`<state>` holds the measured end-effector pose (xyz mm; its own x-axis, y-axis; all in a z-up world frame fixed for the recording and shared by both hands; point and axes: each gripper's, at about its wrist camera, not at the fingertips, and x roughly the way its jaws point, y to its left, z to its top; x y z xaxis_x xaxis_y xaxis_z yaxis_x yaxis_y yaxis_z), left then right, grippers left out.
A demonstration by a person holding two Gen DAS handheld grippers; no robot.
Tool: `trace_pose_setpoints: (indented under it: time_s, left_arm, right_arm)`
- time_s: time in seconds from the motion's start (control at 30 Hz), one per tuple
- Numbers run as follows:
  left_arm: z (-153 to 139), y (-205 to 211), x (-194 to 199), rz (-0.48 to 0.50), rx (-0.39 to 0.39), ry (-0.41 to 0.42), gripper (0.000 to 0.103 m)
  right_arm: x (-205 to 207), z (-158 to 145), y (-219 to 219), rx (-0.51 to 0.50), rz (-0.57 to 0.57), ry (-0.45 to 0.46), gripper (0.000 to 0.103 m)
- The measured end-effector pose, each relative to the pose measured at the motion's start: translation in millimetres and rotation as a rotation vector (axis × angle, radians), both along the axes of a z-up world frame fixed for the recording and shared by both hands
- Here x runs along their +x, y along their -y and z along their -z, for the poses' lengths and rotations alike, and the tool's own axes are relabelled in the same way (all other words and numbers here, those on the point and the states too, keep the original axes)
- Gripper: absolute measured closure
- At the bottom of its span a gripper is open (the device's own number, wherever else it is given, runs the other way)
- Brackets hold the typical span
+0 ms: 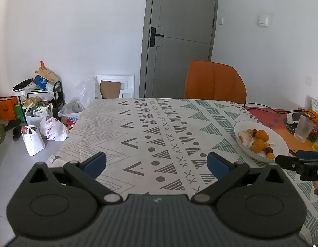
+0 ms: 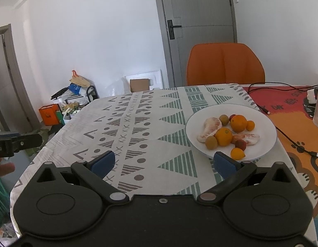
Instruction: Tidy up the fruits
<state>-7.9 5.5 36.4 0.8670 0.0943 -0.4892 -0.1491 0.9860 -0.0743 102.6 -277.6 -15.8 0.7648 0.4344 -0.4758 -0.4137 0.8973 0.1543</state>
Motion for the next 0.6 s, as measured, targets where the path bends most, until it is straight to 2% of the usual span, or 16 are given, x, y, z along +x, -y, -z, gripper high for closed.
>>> trace_pose_setpoints:
  time_s: [0.6]
  left_arm:
    - [-5.8, 4.5, -3.7, 0.007, -0.007, 0.003, 0.0]
  right_arm:
    - [1.7, 1.2, 0.1, -0.001, 0.005, -0.011, 0.0]
